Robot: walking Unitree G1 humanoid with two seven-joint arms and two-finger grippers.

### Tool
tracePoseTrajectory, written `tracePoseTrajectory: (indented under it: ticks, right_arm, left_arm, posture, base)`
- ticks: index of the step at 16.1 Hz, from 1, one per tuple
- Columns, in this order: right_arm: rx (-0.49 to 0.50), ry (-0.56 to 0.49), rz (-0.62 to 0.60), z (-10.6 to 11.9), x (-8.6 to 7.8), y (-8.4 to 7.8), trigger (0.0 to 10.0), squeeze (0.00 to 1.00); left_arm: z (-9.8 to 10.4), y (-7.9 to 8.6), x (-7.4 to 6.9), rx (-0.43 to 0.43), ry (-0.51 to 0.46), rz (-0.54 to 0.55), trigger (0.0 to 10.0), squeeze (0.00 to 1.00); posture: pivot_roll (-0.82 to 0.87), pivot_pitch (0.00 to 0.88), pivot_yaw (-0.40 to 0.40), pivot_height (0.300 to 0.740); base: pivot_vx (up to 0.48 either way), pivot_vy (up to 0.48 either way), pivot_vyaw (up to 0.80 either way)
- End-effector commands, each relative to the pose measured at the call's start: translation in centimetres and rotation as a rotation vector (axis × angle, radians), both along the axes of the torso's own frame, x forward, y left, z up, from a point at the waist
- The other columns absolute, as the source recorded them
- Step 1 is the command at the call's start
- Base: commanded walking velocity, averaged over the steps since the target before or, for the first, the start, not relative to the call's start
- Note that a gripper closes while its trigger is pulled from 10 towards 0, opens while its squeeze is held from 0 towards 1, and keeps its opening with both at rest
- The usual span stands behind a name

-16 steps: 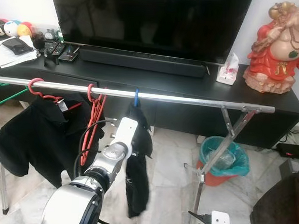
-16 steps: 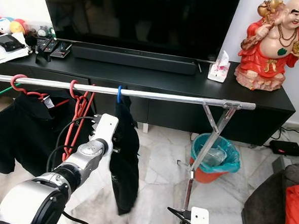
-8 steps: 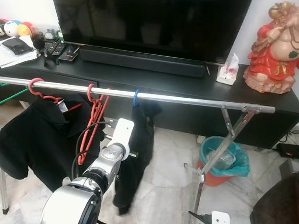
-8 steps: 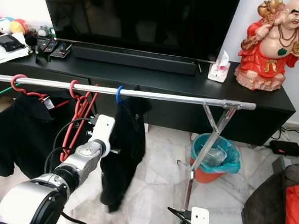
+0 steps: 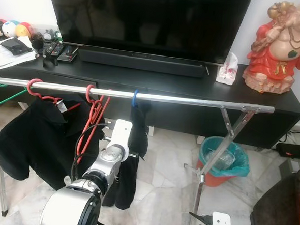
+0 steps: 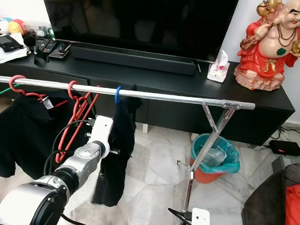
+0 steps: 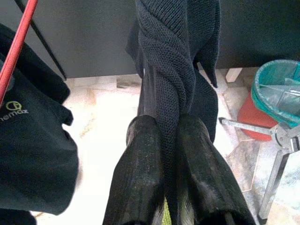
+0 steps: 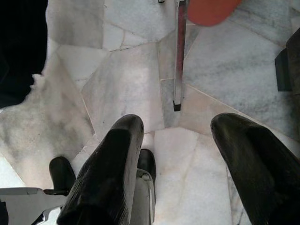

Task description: Hang hanger

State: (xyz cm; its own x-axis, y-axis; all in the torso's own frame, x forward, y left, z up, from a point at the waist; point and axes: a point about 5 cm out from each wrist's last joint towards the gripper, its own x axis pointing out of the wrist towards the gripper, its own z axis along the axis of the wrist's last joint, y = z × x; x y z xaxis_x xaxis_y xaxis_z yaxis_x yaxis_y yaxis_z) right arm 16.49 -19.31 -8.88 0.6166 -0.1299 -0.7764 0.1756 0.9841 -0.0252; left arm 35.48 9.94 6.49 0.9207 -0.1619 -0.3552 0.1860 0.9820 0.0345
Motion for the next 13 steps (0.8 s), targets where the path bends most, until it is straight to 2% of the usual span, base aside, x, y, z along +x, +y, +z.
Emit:
tracePoseTrajectory:
  ticks: [1, 2, 3, 6, 9, 12, 13]
  right_arm:
    - [-0.003, 0.015, -0.011, -0.2, -0.4, -0.2, 10.0, 0.0]
    - [-0.003, 0.016, -0.007, -0.2, -0.4, -0.3, 10.0, 0.0]
    - [-0.003, 0.015, -0.006, -0.2, -0.4, -0.3, 10.0, 0.0]
    - [-0.003, 0.013, -0.012, -0.2, -0.4, -0.2, 10.0, 0.0]
    - [-0.004, 0.015, -0.014, -0.2, -0.5, -0.2, 10.0, 0.0]
    - [-0.004, 0.016, -0.014, -0.2, -0.6, -0.2, 10.0, 0.0]
    - [-0.004, 0.016, -0.015, -0.2, -0.6, -0.1, 10.0, 0.0]
  left_arm:
    - [0.0, 0.3, -0.1, -0.034, -0.011, 0.02, 0.0, 0.0]
    - [0.9, 0.2, 0.4, -0.071, -0.075, 0.019, 1.8, 0.0]
    - [1.6, 0.3, 0.7, -0.082, -0.116, 0.02, 10.0, 0.0]
    - [2.3, 0.5, 0.8, -0.108, -0.188, 0.008, 10.0, 0.0]
    - [2.0, 1.3, 0.3, -0.106, -0.228, -0.008, 10.0, 0.0]
    - [0.7, 2.2, -0.9, -0.04, -0.241, -0.079, 10.0, 0.0]
    - [-0.3, 2.8, -1.9, 0.004, -0.236, -0.105, 10.0, 0.0]
  posture:
    - [-0.18, 0.0, -0.019, 0.74]
    - [-0.17, 0.0, -0.021, 0.74]
    - [-0.17, 0.0, -0.021, 0.74]
    - [-0.18, 0.0, -0.015, 0.74]
    - [-0.18, 0.0, -0.01, 0.74]
    - [-0.18, 0.0, -0.001, 0.74]
    - [-0.18, 0.0, 0.002, 0.74]
  base:
    - [0.0, 0.0, 0.0]
    - [0.0, 0.0, 0.0]
    - [0.0, 0.0, 0.0]
    - [0.0, 0.0, 0.0]
    - [0.0, 0.0, 0.0]
    - [0.0, 0.0, 0.0]
    - [0.0, 0.0, 0.0]
